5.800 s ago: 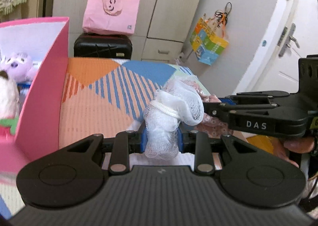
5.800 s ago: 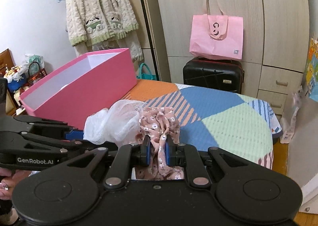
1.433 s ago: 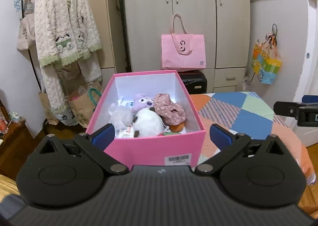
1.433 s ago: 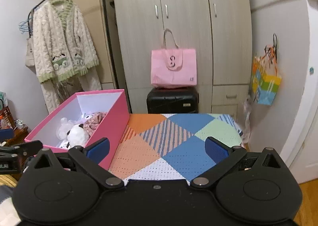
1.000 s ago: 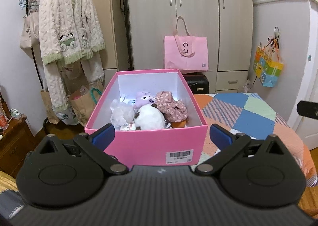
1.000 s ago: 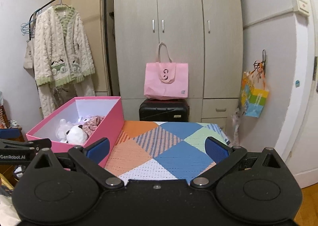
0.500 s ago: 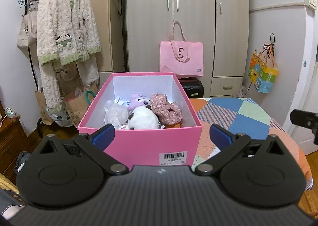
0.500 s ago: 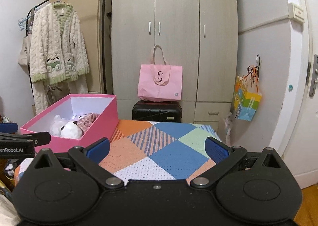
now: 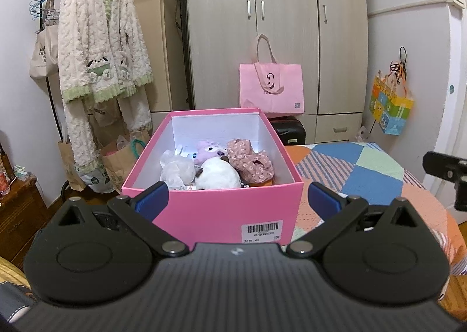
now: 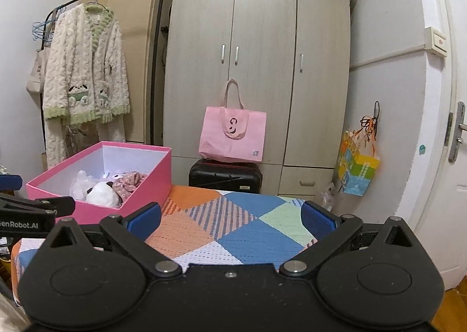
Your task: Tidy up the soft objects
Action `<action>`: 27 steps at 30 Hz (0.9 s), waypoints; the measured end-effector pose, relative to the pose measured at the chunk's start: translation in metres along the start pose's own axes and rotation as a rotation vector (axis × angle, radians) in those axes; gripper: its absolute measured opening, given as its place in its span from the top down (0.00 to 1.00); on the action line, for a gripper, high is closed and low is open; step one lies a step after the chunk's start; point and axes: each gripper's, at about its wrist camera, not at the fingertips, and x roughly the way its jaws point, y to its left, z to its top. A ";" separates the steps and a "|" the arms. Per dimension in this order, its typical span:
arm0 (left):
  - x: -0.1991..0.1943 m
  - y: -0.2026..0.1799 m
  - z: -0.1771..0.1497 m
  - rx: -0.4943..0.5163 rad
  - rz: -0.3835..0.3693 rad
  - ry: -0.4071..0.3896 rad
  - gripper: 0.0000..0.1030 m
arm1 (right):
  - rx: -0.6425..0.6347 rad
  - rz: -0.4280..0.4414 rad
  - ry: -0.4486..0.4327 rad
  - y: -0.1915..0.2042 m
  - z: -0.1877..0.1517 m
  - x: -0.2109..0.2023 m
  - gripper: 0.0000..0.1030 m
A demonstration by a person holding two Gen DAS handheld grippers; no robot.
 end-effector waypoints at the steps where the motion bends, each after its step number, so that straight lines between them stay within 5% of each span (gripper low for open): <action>1: 0.000 0.001 0.000 -0.007 0.003 0.002 0.00 | 0.004 0.000 -0.003 0.000 0.000 0.000 0.00; 27: -0.003 -0.003 -0.002 0.005 0.038 -0.025 0.00 | 0.040 -0.003 0.019 -0.005 -0.004 0.007 0.00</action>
